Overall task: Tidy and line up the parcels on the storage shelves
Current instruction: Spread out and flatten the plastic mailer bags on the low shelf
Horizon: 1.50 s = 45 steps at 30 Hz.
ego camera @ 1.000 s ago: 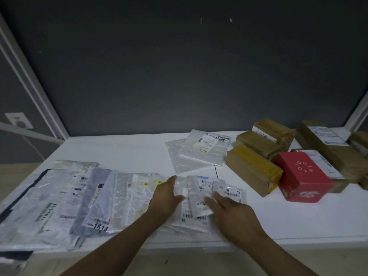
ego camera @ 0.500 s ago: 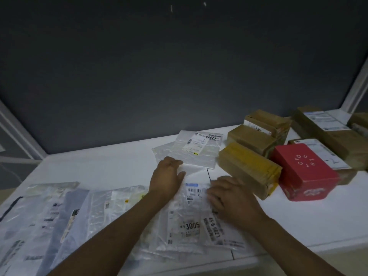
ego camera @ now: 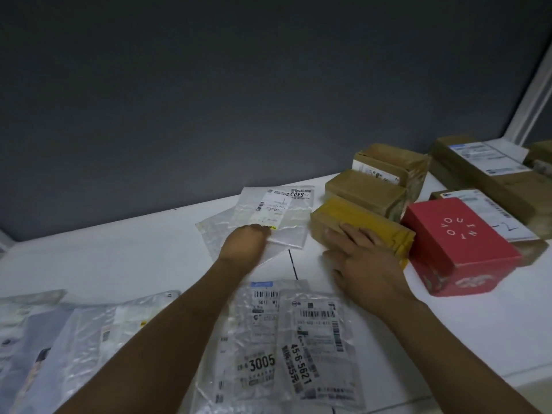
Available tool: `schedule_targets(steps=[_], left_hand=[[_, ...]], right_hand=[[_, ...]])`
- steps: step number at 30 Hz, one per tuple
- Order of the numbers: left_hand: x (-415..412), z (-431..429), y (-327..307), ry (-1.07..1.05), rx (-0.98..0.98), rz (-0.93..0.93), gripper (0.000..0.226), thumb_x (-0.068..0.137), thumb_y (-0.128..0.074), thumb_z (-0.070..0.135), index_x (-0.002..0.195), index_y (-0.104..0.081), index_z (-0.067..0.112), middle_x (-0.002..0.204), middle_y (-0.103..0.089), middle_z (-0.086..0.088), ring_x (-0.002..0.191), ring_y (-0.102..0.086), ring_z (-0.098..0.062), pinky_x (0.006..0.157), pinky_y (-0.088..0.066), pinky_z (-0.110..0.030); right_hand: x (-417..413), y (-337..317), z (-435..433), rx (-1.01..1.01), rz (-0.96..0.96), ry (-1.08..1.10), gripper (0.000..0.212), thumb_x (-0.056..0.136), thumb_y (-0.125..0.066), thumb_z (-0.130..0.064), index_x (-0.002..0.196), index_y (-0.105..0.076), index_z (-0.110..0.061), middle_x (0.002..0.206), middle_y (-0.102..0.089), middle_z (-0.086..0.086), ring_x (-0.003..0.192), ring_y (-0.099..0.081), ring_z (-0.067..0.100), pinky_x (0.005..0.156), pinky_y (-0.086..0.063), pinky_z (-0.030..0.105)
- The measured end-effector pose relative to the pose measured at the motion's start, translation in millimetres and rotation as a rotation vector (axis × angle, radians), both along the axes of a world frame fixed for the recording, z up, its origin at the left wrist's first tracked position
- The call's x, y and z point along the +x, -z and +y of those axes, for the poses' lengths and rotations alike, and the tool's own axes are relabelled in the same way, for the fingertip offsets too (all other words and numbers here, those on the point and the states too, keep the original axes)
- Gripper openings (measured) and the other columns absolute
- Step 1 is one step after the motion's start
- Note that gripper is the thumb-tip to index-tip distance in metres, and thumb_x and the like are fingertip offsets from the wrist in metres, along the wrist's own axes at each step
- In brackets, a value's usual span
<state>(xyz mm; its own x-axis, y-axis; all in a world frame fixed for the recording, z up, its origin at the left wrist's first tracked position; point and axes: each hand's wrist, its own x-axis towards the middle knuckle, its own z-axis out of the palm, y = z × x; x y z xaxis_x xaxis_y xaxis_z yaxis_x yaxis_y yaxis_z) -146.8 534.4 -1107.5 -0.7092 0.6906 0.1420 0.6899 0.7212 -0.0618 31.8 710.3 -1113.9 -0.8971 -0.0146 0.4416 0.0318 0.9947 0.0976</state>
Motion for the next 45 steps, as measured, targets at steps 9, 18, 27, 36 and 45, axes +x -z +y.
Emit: schedule_targets(steps=[9,18,27,36,45], left_hand=[[29.6,-70.1,-27.9,0.089,0.616,0.243,0.017,0.075,-0.073,0.016,0.091,-0.078,0.017,0.089,-0.075,0.003,0.086,-0.052,-0.015,0.068,-0.046,-0.022],[74.3,-151.0,-85.3,0.251,0.869,0.332,0.019,0.086,-0.061,0.018,0.095,-0.076,0.009,0.100,-0.072,0.001,0.098,-0.062,-0.010,0.099,-0.041,-0.012],[113.1,-180.3,-146.8,-0.003,1.298,-0.044,0.029,0.083,-0.070,0.002,0.085,-0.072,0.031,0.110,-0.067,0.020,0.107,-0.061,0.002,0.096,-0.048,-0.023],[136.3,-201.3,-141.6,-0.300,1.239,-0.659,0.082,0.094,-0.057,0.034,0.153,-0.001,0.026,0.159,-0.020,0.000,0.143,-0.026,-0.011,0.110,-0.032,-0.029],[145.3,-240.6,-108.8,-0.354,1.402,-0.727,0.035,0.088,-0.067,0.012,0.120,-0.059,0.024,0.115,-0.070,0.002,0.102,-0.067,-0.014,0.087,-0.055,-0.035]], right_hand=[[7.3,-32.4,-59.2,-0.659,0.014,-0.084,0.032,0.094,-0.056,-0.028,0.125,-0.063,-0.021,0.132,-0.059,-0.003,0.124,-0.053,0.016,0.107,-0.034,0.024],[10.4,-70.7,-110.1,-1.824,-0.099,0.300,0.085,0.082,-0.066,-0.055,0.150,-0.026,-0.022,0.147,-0.042,0.003,0.126,-0.049,0.029,0.102,-0.045,0.044],[10.3,-103.3,-165.6,-2.355,-0.602,0.229,0.034,0.082,-0.073,-0.028,0.100,-0.065,-0.001,0.078,-0.065,0.017,0.058,-0.061,0.023,0.052,-0.054,0.029],[0.5,-120.4,-218.1,-2.498,-0.189,0.053,0.043,0.090,-0.061,0.001,0.129,-0.049,-0.011,0.098,-0.069,0.011,0.073,-0.065,0.018,0.049,-0.054,0.025],[16.7,-118.7,-275.2,-1.742,-0.323,-0.063,0.022,0.087,-0.067,-0.009,0.107,-0.066,-0.016,0.090,-0.075,0.007,0.079,-0.071,0.019,0.066,-0.057,0.028]])
